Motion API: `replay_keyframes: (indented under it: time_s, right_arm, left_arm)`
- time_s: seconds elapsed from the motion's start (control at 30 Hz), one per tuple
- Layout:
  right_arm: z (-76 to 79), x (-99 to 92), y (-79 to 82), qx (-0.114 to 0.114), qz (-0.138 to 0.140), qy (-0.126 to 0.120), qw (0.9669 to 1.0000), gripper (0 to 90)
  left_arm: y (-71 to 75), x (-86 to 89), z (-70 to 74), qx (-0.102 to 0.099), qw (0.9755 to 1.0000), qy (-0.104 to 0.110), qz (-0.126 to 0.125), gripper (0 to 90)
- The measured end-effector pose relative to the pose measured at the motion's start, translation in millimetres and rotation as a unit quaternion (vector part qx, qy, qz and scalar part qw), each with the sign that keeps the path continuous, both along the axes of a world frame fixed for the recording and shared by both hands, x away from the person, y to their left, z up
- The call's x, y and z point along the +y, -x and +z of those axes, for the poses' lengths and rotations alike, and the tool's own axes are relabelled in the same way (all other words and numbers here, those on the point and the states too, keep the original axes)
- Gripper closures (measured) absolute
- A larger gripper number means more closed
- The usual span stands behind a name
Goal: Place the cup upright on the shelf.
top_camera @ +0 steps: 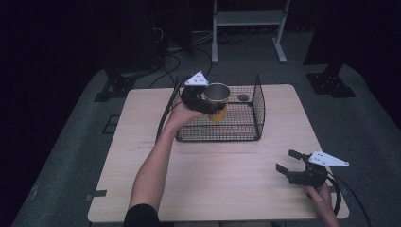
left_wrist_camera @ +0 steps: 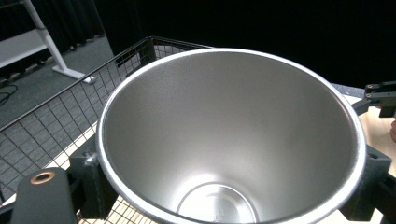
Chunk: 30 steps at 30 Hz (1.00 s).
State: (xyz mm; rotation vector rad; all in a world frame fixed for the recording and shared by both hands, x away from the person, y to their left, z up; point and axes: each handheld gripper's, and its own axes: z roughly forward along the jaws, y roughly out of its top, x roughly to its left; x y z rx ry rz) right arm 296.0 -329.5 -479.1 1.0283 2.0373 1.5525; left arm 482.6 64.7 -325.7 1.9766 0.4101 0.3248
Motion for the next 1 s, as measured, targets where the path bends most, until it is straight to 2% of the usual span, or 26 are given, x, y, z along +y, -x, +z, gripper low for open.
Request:
replay_keyframes:
  time_s: [0.23,0.4,0.63,0.73,1.0]
  right_arm:
    - [0.0,-0.1,0.0,-0.001,0.001,0.000,1.0000,12.9]
    - [-0.1,-0.8,-0.2,-0.001,0.002,-0.003,1.0000,12.9]
    - [-0.1,-1.5,-0.4,0.000,0.003,-0.007,1.0000,12.9]
    - [-0.3,-2.2,-0.6,0.000,0.003,-0.010,0.9999,12.9]
    - [-0.3,-2.2,-0.6,0.001,0.004,-0.011,0.9999,12.9]
  left_arm:
    - [-19.1,-4.3,-5.2,0.016,0.9998,-0.006,0.011,13.6]
    - [-32.5,-8.7,-11.6,0.028,0.9994,0.010,0.018,13.6]
    - [-40.9,-21.5,-16.9,0.025,0.9996,0.000,0.010,13.6]
    - [-43.8,-23.0,-20.6,0.031,0.9995,0.005,0.009,13.6]
    - [-50.1,-26.5,-30.2,0.042,0.9991,-0.001,0.006,13.6]
